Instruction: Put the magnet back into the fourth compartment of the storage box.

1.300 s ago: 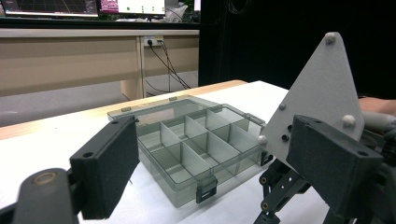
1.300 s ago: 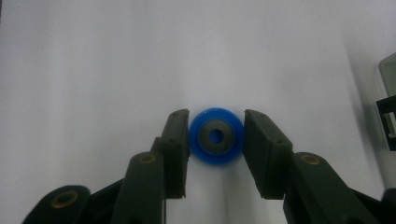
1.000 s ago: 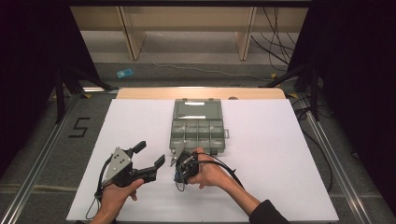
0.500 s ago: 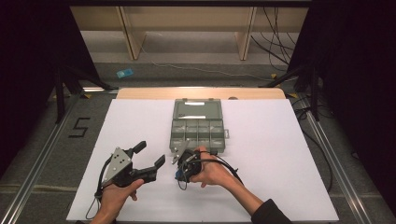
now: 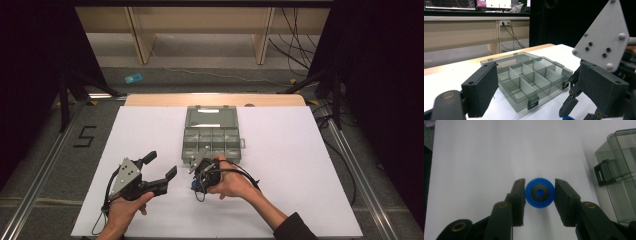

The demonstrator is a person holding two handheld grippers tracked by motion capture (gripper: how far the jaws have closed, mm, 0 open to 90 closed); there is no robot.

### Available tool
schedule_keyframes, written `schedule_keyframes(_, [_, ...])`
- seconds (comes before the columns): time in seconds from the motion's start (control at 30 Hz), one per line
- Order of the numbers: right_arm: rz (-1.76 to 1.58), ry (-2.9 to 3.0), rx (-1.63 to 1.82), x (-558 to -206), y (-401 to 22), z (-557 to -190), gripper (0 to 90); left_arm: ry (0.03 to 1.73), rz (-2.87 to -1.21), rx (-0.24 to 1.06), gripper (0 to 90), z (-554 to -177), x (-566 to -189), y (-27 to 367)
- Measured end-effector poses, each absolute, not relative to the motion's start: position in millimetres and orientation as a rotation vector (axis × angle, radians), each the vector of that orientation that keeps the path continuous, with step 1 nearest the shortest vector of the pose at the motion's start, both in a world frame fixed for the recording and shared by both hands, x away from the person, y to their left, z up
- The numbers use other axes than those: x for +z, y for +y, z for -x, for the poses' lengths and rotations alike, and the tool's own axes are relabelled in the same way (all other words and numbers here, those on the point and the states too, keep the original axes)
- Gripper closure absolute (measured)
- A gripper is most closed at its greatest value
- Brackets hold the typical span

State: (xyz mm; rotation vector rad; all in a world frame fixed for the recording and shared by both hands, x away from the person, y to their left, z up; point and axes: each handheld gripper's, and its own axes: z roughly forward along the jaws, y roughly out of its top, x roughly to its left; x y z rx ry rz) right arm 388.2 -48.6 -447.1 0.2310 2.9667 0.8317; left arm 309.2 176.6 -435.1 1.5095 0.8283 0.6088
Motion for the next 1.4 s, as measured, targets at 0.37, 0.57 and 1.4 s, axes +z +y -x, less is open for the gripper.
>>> schedule_keyframes(0.37, [-0.283,2.941,0.854,-437.2,-71.3,-388.2,62.4,0.824,-1.511,0.607,16.0,-309.2,-434.9,176.3])
schedule_keyframes(0.57, [-0.303,2.922,0.876,-431.9,-78.6,-389.8,62.4,0.823,-1.51,0.605,16.0,-309.2,-434.8,176.2])
schedule_keyframes(1.4, [-0.381,2.831,0.952,-410.0,-102.5,-402.2,62.4,0.811,-1.5,0.6,16.0,-309.8,-434.7,175.6])
